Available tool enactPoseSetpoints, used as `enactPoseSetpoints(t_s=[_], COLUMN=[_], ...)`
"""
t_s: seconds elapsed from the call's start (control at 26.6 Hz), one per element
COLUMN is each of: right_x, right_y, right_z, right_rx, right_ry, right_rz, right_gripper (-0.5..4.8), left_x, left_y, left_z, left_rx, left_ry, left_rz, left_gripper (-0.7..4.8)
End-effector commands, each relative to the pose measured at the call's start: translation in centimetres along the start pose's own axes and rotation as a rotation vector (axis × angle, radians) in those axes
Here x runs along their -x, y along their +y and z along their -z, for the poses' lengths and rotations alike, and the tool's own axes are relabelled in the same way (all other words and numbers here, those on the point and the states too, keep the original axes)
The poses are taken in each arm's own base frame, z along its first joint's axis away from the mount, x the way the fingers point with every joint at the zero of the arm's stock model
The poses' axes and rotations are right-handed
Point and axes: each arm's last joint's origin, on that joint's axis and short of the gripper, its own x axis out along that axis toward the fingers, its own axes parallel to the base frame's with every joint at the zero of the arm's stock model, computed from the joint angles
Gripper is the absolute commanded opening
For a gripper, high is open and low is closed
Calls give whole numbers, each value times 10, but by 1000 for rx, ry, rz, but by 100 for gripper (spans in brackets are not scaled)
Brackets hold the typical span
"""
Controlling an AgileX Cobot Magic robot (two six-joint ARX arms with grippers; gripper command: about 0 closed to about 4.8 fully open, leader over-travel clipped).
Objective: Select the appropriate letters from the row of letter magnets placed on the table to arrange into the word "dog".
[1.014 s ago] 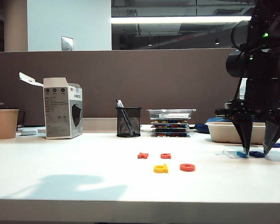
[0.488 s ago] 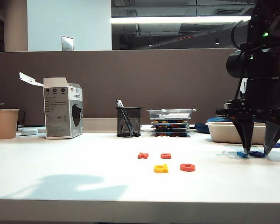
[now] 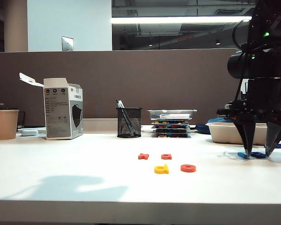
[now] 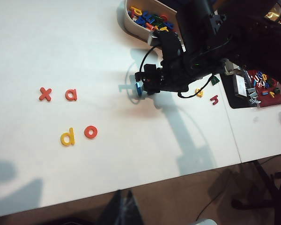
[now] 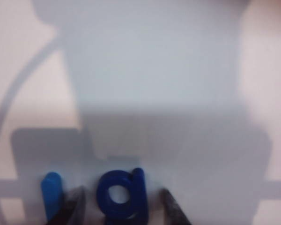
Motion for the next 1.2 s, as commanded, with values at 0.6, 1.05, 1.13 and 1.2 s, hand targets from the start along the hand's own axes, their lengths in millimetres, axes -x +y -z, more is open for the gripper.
enactPoseSetpoints(t_s=[0.6, 1.05, 1.13, 1.2], right_x=[-13, -12, -12, -10], right_y=[-1, -1, -1, -1], right_z=[8, 9, 9, 9], right_rx=[5, 4, 1, 1], right_ry=[86, 95, 94, 91], right_rz=[7, 9, 9, 8], right_gripper=[84, 84, 84, 84], left_x=[1, 1, 1, 1], left_y=[0, 0, 0, 0], left_z=[-1, -1, -1, -1], left_rx=[3, 3, 3, 3], left_ry=[-10, -10, -10, -10], left_rz=[4, 4, 4, 4], left_gripper=[-5, -5, -5, -5])
